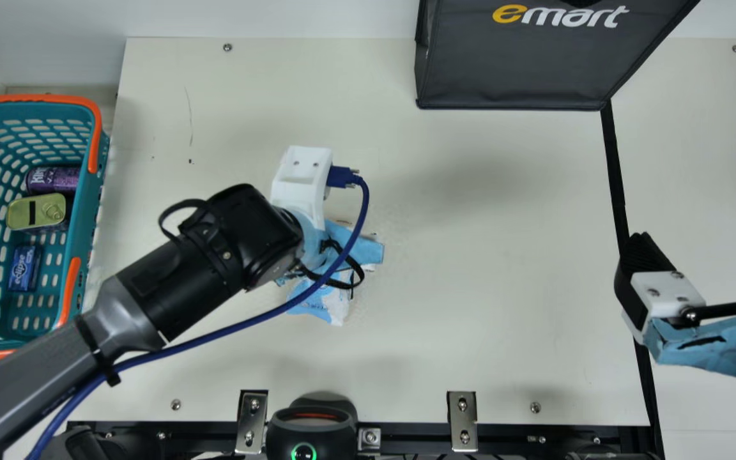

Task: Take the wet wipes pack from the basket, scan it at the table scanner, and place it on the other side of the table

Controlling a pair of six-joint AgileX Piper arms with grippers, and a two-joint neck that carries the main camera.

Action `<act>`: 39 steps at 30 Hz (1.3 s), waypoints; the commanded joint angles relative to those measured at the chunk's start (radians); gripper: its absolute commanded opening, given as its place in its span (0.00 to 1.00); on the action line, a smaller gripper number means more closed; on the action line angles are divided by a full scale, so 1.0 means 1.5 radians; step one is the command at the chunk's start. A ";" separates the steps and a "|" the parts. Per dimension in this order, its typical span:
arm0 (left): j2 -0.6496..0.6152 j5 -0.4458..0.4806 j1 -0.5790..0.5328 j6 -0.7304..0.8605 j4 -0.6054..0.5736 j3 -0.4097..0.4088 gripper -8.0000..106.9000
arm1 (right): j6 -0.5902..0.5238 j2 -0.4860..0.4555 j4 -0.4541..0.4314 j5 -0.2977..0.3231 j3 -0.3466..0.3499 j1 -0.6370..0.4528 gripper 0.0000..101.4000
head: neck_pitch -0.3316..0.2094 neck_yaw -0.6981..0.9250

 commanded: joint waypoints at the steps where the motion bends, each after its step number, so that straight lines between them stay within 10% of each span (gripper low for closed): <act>1: 0.002 0.003 -0.003 -0.008 0.004 -0.001 0.33 | 0.000 0.000 0.000 0.000 0.000 0.000 0.94 | -0.019 0.000; 7: 0.012 0.016 -0.011 -0.022 0.007 -0.001 0.00 | 0.000 0.000 0.000 0.000 0.000 0.000 0.94 | -0.019 0.000; 39: 0.082 -0.016 0.006 -0.033 0.024 0.036 0.00 | 0.000 0.000 0.000 0.001 0.000 0.000 0.94 | -0.019 0.000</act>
